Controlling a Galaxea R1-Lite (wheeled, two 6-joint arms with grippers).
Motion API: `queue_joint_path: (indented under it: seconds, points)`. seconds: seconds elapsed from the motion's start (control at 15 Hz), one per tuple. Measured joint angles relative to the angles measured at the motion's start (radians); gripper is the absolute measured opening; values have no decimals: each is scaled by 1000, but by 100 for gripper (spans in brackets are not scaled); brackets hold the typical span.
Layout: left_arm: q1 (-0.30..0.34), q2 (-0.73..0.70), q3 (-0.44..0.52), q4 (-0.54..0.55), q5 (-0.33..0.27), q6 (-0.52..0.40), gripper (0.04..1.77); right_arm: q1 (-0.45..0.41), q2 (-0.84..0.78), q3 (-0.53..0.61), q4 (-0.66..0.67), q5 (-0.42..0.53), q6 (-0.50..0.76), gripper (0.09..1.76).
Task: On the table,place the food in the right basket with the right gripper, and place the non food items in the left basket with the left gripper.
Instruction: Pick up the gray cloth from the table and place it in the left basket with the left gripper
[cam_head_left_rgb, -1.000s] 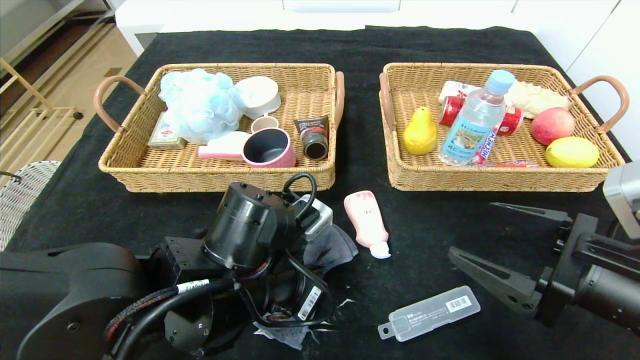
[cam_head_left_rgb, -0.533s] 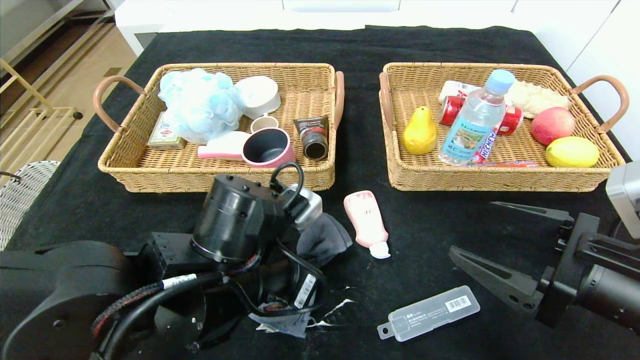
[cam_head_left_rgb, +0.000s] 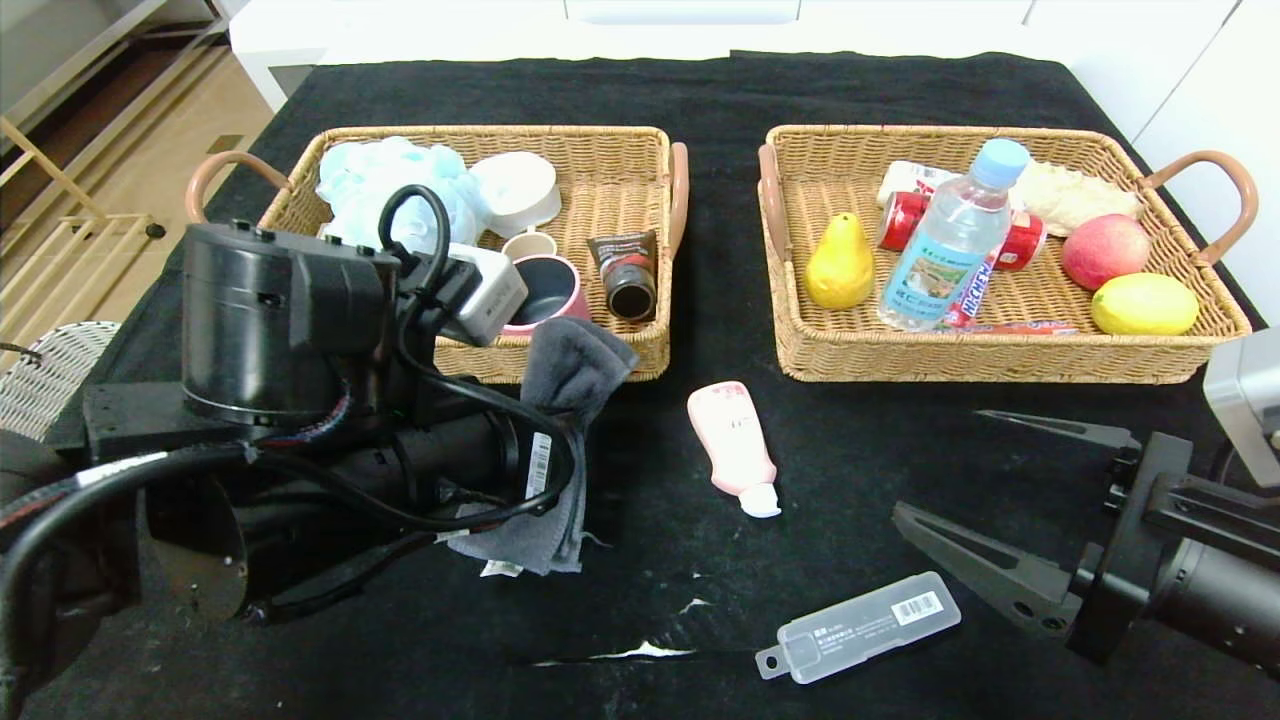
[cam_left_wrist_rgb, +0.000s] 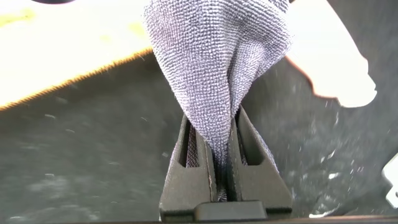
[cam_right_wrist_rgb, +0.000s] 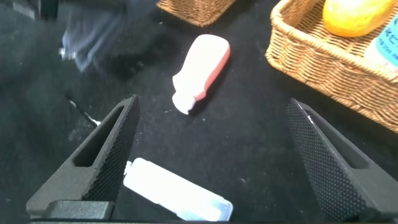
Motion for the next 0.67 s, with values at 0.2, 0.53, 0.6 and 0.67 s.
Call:
queue_joint_path:
  seconds: [0.2,0.53,0.6,0.67]
  points:
    - [29,-14,-64,20,15,-8,20,1,0,0,-1,0,0,171]
    - [82,-3,-238,115,32,-6,20,-1,0,-1,0,0,1,171]
    - [90,5,-264,127,32,-4,20,-1,0,-1,-1,0,1,171]
    - [96,16,-285,127,31,-2,20,-1,1,-1,-1,0,1,171]
